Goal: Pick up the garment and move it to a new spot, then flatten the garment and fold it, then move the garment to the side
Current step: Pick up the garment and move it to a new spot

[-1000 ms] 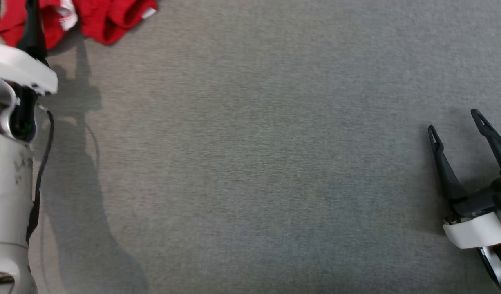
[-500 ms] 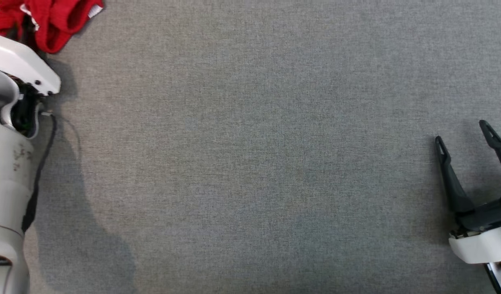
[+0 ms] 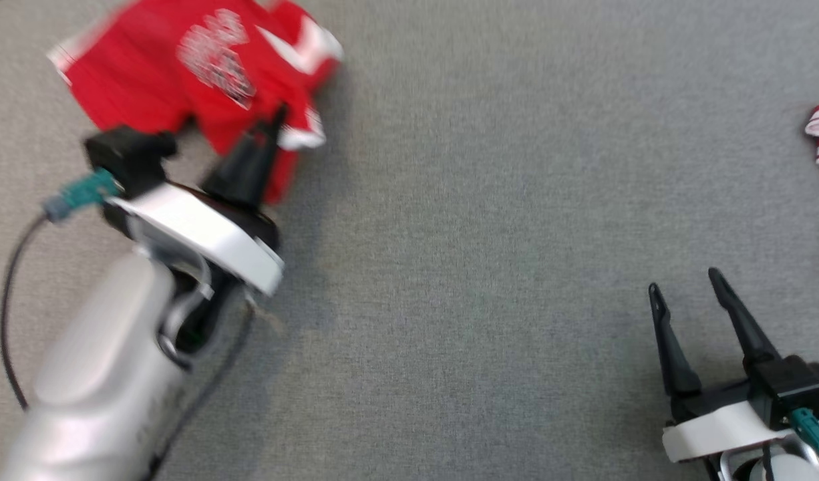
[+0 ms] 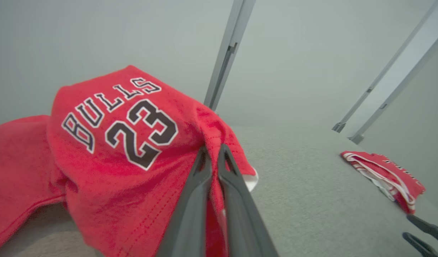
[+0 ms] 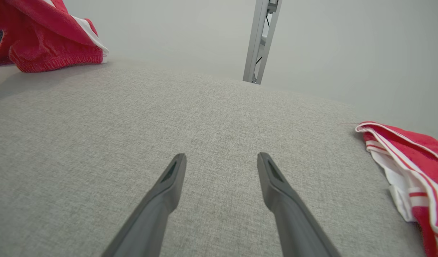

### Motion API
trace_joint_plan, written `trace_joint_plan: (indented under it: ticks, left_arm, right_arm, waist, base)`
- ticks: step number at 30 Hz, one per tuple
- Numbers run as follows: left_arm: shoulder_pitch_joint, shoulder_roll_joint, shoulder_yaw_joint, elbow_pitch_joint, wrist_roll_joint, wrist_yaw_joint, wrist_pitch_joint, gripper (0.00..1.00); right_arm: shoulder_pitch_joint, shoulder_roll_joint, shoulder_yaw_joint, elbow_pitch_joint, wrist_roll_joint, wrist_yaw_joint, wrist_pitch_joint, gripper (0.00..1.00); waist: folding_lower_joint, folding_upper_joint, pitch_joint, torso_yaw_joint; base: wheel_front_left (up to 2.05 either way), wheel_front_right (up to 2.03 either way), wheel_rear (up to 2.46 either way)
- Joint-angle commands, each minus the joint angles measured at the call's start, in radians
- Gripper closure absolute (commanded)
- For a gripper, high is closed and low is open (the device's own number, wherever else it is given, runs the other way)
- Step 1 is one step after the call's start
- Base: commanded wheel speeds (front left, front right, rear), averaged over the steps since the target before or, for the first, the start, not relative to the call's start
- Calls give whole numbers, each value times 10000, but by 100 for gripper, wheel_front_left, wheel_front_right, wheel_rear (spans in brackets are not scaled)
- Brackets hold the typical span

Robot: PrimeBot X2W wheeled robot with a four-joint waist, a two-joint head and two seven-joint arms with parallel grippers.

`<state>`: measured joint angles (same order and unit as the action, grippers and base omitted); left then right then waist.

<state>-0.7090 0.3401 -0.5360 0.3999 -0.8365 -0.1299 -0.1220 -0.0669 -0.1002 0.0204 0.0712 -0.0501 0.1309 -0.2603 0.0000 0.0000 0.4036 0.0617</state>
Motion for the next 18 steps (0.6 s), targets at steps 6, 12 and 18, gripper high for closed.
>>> trace_joint_plan:
  ticks: [6, 12, 18]
  left_arm:
    - [2025, -59, -909, -4579, -1031, 264, 979, 100]
    - [3097, -949, -1674, -7522, -2208, 1045, 1721, 100]
    - [2886, -1434, -1878, -7262, -2617, 1587, 2204, 100]
  right_arm:
    - [554, 317, -81, 250, 151, -2, -53, 0]
    - [505, 450, 32, 348, 266, -2, -55, 0]
    - [455, 478, 276, 541, 585, -2, -57, 0]
  waist:
    - [0, 0, -1644, -55]
    - [0, 0, -2110, -451]
    - [0, 0, -2279, -1165]
  base:
    - [0, 0, 0]
    - [0, 0, 0]
    - [0, 0, 0]
